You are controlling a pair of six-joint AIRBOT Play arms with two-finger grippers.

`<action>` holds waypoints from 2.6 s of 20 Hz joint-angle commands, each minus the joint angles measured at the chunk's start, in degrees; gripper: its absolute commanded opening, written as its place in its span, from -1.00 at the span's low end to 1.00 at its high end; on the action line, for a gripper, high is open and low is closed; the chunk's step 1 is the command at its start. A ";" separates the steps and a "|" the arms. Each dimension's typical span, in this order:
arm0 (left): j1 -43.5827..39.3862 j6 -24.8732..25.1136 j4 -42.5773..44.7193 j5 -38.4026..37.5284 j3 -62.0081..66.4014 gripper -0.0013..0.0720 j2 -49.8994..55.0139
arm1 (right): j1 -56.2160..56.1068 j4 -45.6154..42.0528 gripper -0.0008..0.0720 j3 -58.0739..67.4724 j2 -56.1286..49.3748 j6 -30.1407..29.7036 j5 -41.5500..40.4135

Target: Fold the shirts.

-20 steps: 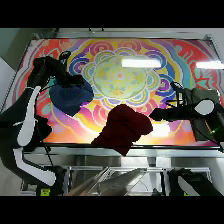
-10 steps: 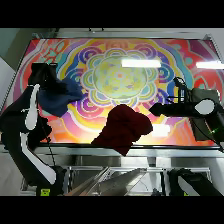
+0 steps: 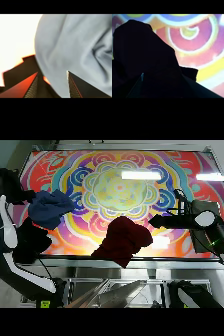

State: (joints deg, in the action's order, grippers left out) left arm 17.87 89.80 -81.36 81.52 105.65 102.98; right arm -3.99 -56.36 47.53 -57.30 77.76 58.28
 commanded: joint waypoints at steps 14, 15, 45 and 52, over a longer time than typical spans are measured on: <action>-26.60 5.14 -35.58 -12.50 -62.10 0.60 -39.45 | -0.04 -0.33 0.82 -9.57 -4.20 -10.56 4.90; -29.68 3.54 -35.54 -13.20 -64.00 0.60 -39.63 | -0.04 -0.17 0.82 -9.57 -4.98 -10.58 4.98; -38.29 6.36 -35.76 -12.74 -50.31 -0.92 -28.63 | 5.73 7.41 0.64 -2.69 -15.21 -23.28 6.25; -38.12 7.17 -35.67 -12.72 -50.25 -0.92 -28.63 | 4.85 14.29 -0.82 -2.62 -20.33 -32.74 9.29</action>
State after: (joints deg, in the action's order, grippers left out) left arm -20.49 96.33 -117.05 69.01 55.42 74.39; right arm 0.99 -45.41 44.82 -76.40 49.17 66.81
